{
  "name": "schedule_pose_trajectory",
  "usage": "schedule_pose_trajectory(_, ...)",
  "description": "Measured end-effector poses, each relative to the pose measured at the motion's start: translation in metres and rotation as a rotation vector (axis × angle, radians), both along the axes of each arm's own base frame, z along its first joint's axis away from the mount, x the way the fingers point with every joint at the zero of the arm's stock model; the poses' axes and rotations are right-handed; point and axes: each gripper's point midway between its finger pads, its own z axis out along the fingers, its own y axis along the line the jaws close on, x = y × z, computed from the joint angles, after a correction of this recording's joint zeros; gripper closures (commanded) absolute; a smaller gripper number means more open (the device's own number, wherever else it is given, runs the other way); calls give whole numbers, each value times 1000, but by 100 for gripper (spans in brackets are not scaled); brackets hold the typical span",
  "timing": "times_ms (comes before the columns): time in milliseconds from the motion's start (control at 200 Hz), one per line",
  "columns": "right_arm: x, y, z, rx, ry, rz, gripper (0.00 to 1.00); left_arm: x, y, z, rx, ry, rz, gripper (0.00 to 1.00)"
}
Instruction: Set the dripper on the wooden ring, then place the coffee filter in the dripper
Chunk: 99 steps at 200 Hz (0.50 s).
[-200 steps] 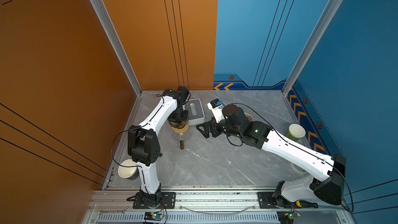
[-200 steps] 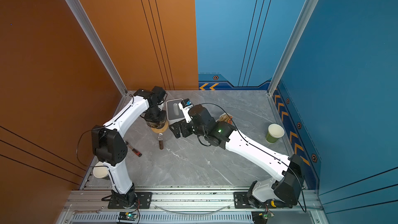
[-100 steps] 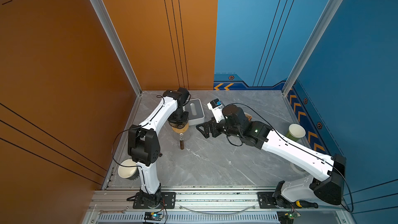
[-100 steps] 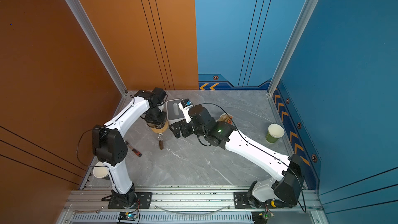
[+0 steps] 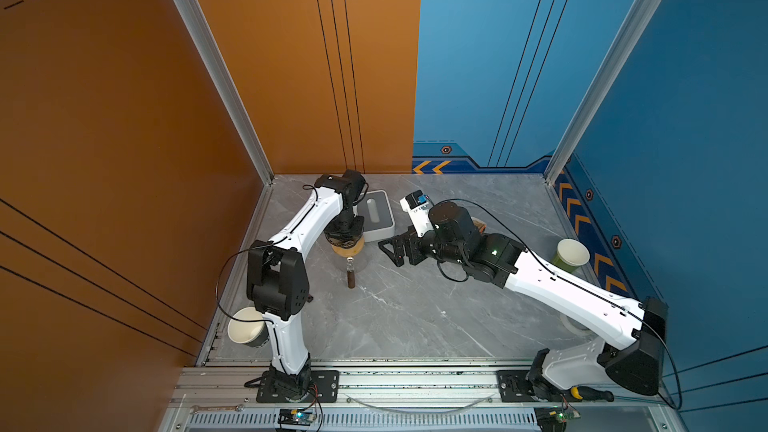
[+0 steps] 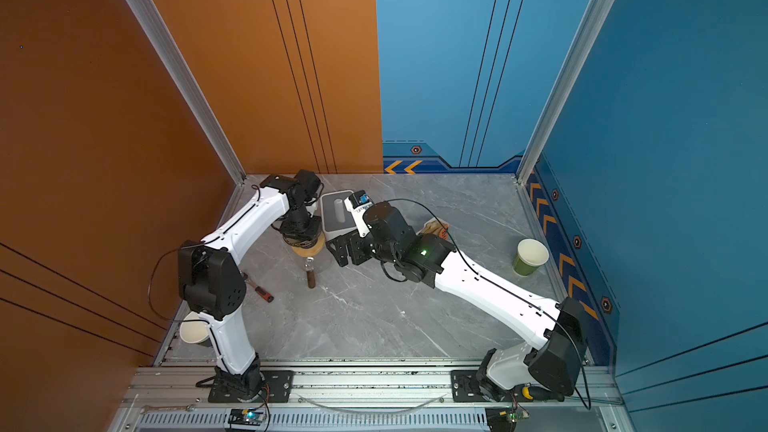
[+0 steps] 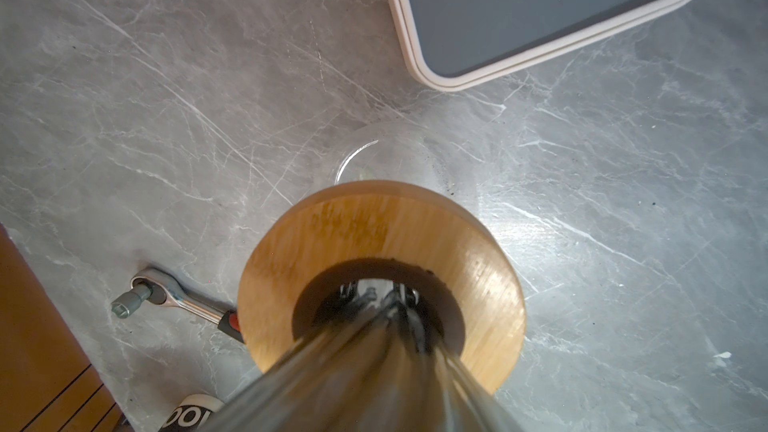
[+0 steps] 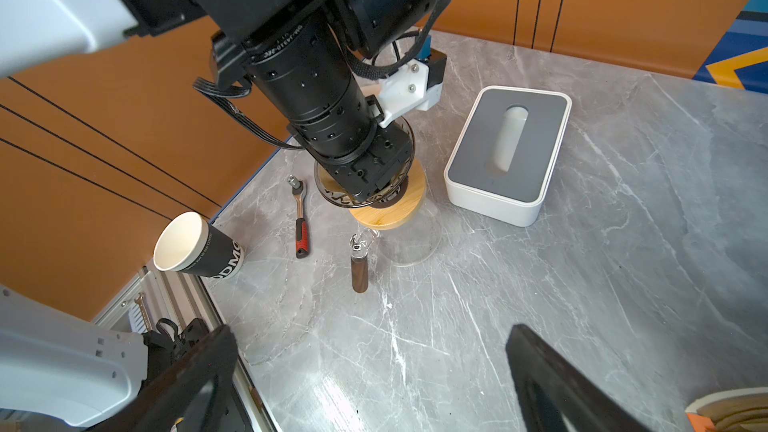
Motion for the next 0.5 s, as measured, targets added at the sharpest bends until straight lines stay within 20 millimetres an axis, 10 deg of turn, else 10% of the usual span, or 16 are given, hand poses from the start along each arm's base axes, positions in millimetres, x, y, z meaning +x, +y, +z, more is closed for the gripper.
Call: schedule_pose_trajectory(496,0,0,0,0,0,0,0,-2,0,-5,-1,11,0,89)
